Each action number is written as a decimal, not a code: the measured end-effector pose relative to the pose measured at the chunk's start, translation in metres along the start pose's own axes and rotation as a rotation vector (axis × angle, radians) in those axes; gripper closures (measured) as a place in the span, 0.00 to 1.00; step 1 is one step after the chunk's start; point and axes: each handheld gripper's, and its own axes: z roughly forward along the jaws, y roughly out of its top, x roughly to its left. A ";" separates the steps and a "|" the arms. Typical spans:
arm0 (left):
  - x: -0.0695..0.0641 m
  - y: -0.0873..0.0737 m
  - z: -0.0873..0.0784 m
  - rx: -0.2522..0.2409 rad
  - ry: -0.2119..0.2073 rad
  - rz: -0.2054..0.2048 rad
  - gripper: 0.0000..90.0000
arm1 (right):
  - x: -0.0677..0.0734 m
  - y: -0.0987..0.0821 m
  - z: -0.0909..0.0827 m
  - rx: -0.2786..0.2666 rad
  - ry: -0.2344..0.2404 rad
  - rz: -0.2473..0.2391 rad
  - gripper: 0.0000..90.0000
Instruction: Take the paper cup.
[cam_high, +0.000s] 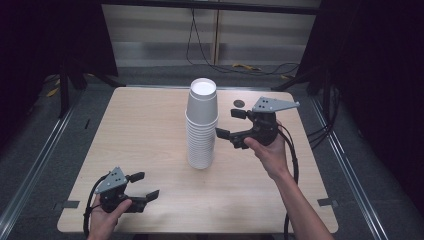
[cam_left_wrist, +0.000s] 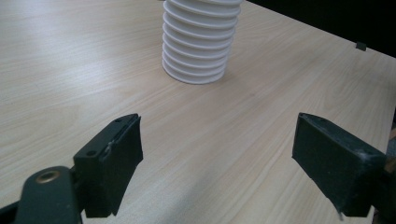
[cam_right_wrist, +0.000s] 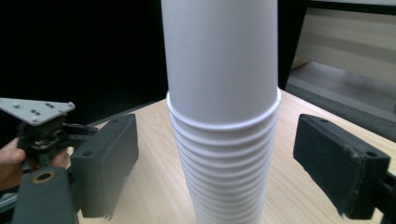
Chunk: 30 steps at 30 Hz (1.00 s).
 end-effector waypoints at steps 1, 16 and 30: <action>0.000 0.000 0.000 0.004 0.000 0.000 0.18 | 0.000 0.004 0.002 0.004 0.017 -0.001 0.16; 0.000 0.000 -0.001 0.007 0.000 0.005 0.18 | 0.000 0.034 0.019 0.036 0.039 -0.043 0.16; 0.000 0.000 0.000 0.016 -0.010 0.010 0.18 | -0.009 0.055 0.035 0.089 0.041 -0.055 0.15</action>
